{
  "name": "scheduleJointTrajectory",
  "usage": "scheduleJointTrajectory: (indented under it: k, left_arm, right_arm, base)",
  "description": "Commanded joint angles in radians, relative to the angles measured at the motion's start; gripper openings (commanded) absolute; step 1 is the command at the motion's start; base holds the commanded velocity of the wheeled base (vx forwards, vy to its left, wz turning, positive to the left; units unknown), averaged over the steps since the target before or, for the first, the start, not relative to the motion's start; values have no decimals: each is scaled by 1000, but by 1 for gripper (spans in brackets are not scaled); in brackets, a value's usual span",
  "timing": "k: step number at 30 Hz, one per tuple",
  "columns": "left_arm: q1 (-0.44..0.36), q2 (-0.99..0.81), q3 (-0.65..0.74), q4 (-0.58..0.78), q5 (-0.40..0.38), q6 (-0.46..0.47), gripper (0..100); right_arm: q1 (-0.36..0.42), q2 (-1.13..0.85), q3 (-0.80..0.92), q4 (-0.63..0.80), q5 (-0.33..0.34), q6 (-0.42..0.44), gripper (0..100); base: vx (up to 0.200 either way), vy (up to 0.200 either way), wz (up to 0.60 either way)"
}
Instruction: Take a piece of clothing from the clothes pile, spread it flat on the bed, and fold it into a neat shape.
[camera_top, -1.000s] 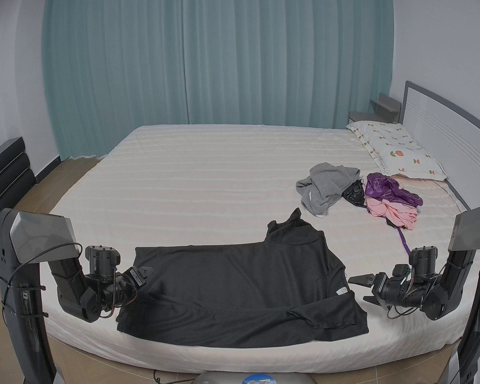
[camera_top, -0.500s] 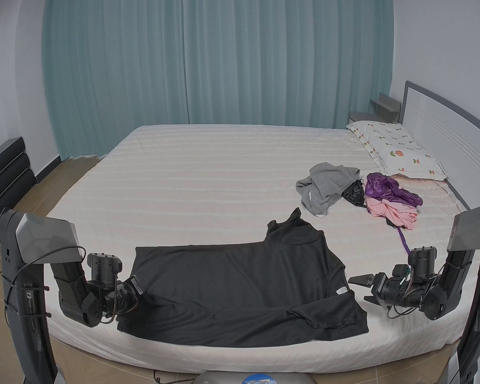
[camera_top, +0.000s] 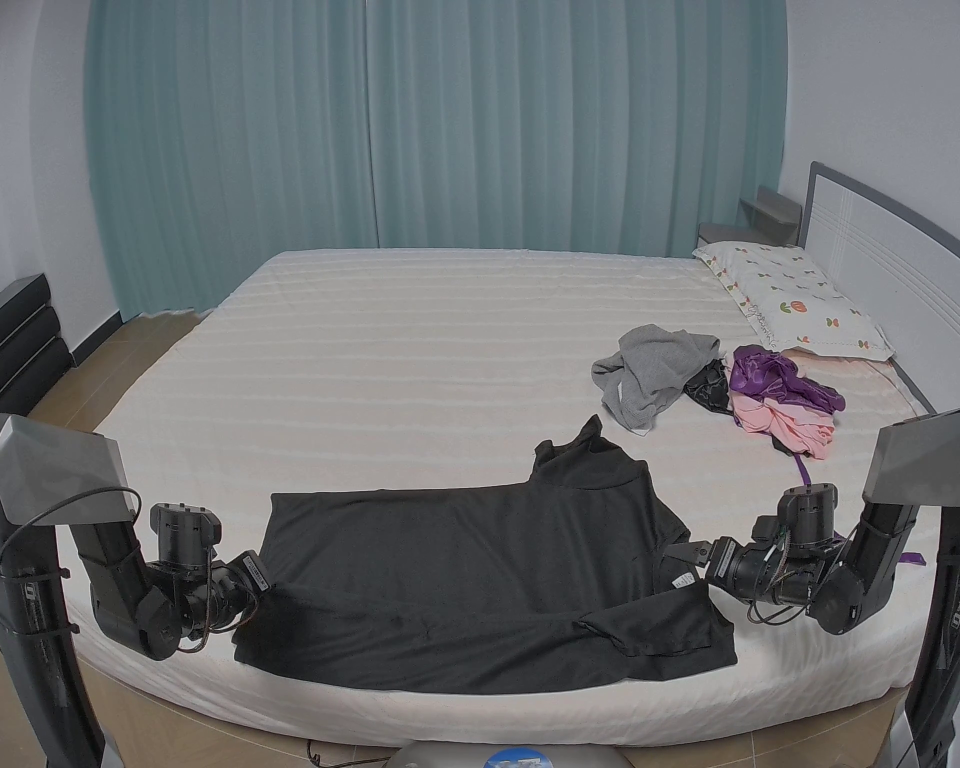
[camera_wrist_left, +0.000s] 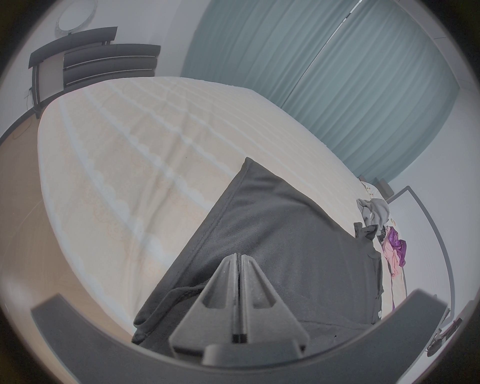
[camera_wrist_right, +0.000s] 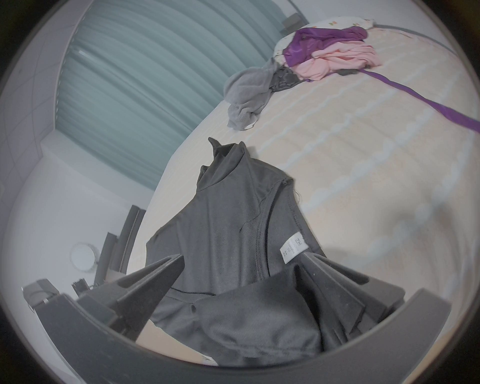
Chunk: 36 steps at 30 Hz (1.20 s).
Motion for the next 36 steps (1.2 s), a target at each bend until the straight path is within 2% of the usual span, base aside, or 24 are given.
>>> scheduleJointTrajectory:
  k: [1, 10, 18, 19, 28, 36]
  left_arm:
    - [0, -43, 20, 1, 1, 8, 0]
    - [1, -37, 20, 1, 1, 13, 0]
    - [1, -36, 20, 1, 1, 13, 0]
    - [1, -37, 20, 2, 1, 13, 0]
    - [1, -100, 35, 61, 1, 14, 0]
    - [3, -197, 63, 150, 5, 14, 0]
  right_arm:
    - [5, 53, -66, 36, -2, -44, 100]
    - [-16, 77, -126, 83, -2, -119, 100]
    - [-12, 83, -114, 85, -2, -135, 100]
    - [-15, 82, -110, 83, -2, -147, 0]
    - [-18, 54, -84, 71, -2, -139, 0]
    - [-35, -124, 55, 72, 7, -128, 0]
  base:
    - [0, 0, 0]
    - [0, 0, 0]
    - [0, 0, 0]
    - [0, 0, 0]
    - [0, 0, 0]
    - [0, 0, 0]
